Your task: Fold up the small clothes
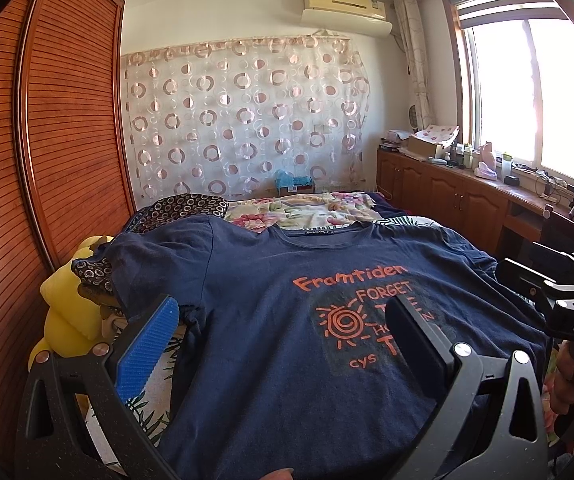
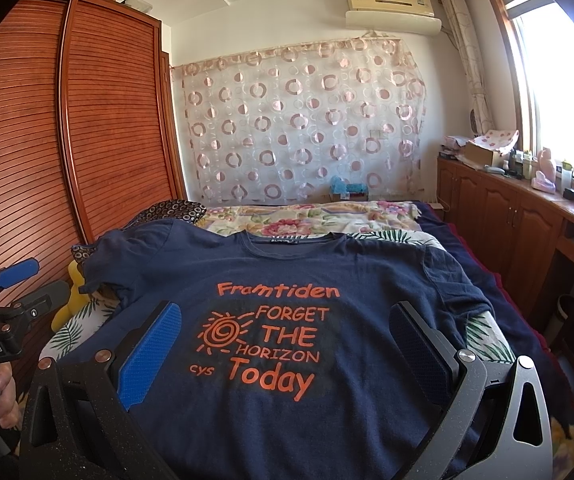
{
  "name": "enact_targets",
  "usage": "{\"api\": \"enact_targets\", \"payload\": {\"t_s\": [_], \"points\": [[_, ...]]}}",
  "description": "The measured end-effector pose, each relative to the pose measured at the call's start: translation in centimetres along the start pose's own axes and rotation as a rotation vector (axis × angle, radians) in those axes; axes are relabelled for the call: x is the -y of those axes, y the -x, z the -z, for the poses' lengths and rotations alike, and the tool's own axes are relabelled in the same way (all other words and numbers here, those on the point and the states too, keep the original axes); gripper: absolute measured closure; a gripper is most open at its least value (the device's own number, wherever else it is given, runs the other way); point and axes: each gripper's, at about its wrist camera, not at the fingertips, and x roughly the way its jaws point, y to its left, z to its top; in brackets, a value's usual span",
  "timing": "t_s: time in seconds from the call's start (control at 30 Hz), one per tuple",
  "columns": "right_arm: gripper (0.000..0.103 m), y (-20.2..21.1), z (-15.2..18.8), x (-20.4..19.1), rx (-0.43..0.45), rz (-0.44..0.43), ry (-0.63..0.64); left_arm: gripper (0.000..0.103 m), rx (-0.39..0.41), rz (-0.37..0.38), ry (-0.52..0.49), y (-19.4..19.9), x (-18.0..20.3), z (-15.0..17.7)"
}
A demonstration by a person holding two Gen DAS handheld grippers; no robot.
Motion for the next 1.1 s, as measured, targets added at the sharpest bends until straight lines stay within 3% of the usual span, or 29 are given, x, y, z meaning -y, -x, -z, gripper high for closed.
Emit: {"api": "enact_targets", "payload": {"t_s": [0.63, 1.1], "points": [[0.000, -1.0, 0.2, -0.1, -0.012, -0.016, -0.005, 0.000, -0.026, -0.019, 0.025, -0.2, 1.3, -0.6], [0.000, -6.1, 0.3, -1.7, -0.040, -0.055, 0.039, 0.000, -0.093, -0.067, 0.055, -4.2, -3.8, 0.9]]}}
